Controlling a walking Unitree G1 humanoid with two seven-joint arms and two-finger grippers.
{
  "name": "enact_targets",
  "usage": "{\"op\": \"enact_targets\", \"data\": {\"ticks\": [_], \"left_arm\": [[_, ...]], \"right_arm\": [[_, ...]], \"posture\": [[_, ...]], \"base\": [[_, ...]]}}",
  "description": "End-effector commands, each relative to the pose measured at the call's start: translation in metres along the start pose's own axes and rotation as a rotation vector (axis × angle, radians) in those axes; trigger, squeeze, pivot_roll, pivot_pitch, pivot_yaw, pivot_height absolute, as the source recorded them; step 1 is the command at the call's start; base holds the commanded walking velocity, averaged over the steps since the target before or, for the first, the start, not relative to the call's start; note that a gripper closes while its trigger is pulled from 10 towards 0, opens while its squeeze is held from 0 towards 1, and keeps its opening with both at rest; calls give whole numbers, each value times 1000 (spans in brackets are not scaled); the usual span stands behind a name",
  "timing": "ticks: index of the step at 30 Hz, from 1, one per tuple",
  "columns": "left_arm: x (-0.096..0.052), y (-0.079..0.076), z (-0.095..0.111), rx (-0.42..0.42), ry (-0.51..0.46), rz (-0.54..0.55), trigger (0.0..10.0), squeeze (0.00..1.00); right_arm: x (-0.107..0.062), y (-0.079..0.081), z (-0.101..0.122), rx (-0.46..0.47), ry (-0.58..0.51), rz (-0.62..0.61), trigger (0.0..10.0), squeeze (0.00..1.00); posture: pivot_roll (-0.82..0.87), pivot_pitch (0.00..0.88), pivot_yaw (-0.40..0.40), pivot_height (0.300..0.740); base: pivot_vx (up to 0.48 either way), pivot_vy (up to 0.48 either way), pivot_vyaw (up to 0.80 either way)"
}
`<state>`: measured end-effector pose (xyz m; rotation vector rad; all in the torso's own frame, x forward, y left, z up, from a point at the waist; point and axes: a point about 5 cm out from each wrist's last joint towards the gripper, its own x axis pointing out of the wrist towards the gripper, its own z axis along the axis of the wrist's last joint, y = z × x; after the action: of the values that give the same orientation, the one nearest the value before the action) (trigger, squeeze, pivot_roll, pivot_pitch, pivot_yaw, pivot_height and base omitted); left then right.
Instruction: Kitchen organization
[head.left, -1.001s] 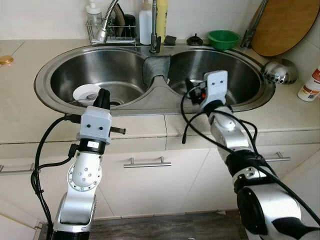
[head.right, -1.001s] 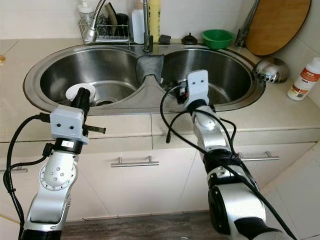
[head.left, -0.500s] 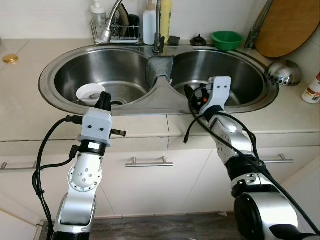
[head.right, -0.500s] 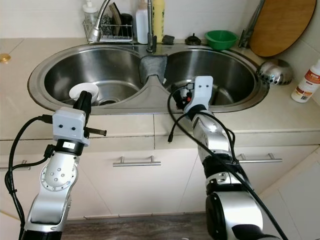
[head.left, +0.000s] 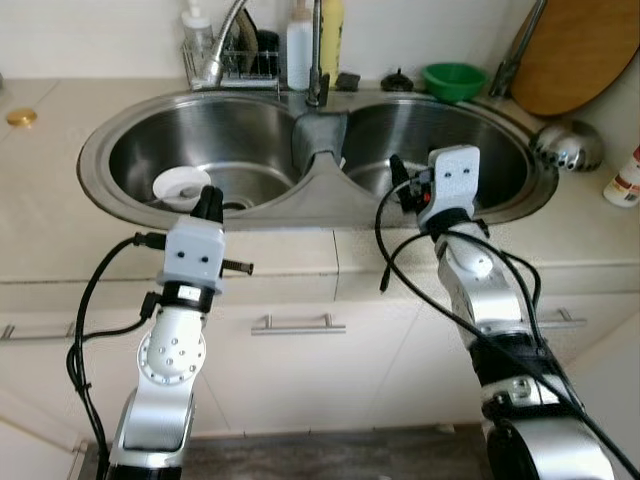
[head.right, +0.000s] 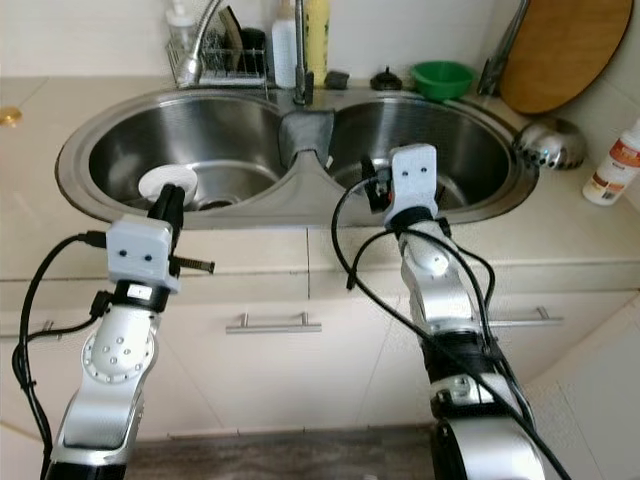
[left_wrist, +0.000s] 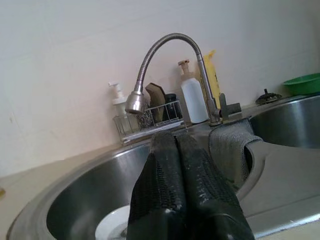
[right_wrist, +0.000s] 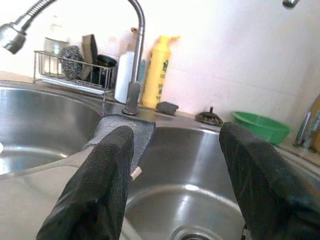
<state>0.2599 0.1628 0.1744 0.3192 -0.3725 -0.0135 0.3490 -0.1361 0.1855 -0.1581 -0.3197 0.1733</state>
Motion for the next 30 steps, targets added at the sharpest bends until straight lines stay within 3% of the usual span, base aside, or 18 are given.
{"op": "enact_targets", "data": {"ticks": [1, 14, 30], "left_arm": [[-1, -2, -2, -13, 17, -14, 10000, 0], [0, -4, 2, -8, -5, -48, 10000, 0], [1, -4, 3, -5, -12, -53, 10000, 0]], "right_arm": [[-6, -1, 7, -24, -56, -2, 10000, 0], [-29, 7, 15, -6, -121, 1, 10000, 0], [-38, 14, 16, -22, -121, 19, 10000, 0]], "posture": [[27, 0, -68, 740], [18, 0, -62, 740], [14, 0, -61, 740]], "base": [[0, 0, 0], [0, 406, 0], [0, 480, 0]]}}
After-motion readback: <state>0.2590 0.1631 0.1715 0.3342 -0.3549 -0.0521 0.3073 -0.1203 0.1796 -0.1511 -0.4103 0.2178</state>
